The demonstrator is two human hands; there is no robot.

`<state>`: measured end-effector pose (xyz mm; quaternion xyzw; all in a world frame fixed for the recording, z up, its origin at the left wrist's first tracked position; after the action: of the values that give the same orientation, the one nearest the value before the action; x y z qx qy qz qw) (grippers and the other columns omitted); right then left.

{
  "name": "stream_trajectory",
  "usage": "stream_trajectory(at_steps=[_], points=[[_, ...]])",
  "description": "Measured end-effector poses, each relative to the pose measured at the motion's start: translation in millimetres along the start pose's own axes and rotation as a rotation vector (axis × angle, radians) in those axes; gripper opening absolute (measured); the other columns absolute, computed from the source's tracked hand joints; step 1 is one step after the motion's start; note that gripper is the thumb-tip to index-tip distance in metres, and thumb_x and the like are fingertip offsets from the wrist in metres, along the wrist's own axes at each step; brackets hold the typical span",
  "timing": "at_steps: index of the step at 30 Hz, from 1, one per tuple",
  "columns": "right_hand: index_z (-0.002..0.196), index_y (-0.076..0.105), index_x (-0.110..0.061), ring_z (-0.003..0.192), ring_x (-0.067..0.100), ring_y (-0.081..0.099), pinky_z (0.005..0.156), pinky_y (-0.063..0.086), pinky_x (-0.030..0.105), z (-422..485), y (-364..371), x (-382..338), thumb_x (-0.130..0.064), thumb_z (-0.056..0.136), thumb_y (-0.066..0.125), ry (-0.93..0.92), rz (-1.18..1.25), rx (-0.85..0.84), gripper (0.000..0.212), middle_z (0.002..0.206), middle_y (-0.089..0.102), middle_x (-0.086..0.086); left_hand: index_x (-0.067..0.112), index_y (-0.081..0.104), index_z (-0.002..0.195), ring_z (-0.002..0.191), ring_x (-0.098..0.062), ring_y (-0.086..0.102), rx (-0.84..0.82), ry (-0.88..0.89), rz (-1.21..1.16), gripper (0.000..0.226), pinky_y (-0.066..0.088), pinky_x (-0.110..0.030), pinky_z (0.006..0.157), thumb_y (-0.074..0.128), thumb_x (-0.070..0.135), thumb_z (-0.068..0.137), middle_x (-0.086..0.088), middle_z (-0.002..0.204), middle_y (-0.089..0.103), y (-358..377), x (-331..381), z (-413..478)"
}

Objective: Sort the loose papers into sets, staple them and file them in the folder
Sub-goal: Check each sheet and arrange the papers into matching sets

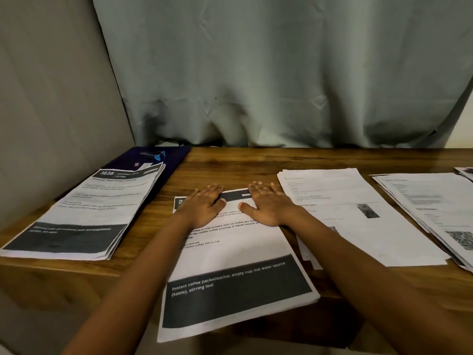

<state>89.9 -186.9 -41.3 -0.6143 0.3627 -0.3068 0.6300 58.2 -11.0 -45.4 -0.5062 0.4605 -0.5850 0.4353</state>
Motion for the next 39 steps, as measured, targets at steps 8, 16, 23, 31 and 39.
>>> stream_trajectory(at_steps=[8,16,23,31,39], points=[[0.153,-0.001,-0.015,0.148,0.018,-0.007,0.118,-0.007,0.037,-4,-3,-2,-0.062,0.096,0.015,0.01,-0.014,-0.023,0.076,0.161,-0.005,0.004,0.008,0.003,0.153,0.148,-0.019,-0.002,-0.004,-0.259,0.022,0.069,-0.002,-0.035,0.119,0.017,0.051,0.101,-0.01,0.16,-0.002,-4,-34,-34],[0.151,-0.008,-0.009,0.146,0.02,-0.016,0.118,-0.011,0.037,-5,-19,-36,-0.043,0.101,0.013,-0.037,-0.24,0.037,0.065,0.158,-0.015,0.008,0.005,0.004,0.152,0.148,-0.022,-0.003,-0.017,-0.291,0.054,0.069,-0.003,-0.037,0.119,0.016,0.049,0.1,-0.013,0.16,-0.002,-6,-37,-40],[0.153,-0.001,-0.008,0.147,0.021,-0.007,0.118,-0.005,0.035,-5,4,-78,-0.06,0.097,0.019,-0.039,0.1,-0.051,0.078,0.16,-0.007,0.009,0.006,0.002,0.152,0.148,-0.022,-0.003,-0.031,-0.308,0.072,0.07,-0.004,-0.037,0.119,0.016,0.05,0.1,-0.013,0.16,-0.003,-3,-38,-38],[0.151,-0.007,-0.003,0.147,0.028,-0.01,0.119,-0.005,0.039,-42,0,-44,-0.067,0.093,0.012,0.17,0.025,-0.101,0.088,0.158,-0.012,0.015,0.004,0.002,0.152,0.148,-0.023,-0.004,-0.033,-0.305,0.087,0.072,-0.004,-0.038,0.119,0.015,0.051,0.099,-0.013,0.16,-0.003,-4,-39,-39],[0.152,-0.005,-0.006,0.147,0.024,-0.011,0.119,-0.006,0.037,-130,14,-47,-0.067,0.093,0.019,0.068,0.06,-0.095,0.088,0.159,-0.012,0.013,0.007,-0.001,0.153,0.148,-0.024,-0.004,-0.032,-0.305,0.084,0.071,-0.004,-0.042,0.119,0.015,0.052,0.099,-0.013,0.16,-0.005,-8,-35,-44]])
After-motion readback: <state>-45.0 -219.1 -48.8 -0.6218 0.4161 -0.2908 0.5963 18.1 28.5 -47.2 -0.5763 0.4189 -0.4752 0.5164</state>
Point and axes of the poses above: each hand's wrist, its own z-axis towards the middle knuckle, its own y-axis out of the palm, x = y × z, the point moved 5 cm from there along z, towards the middle knuckle
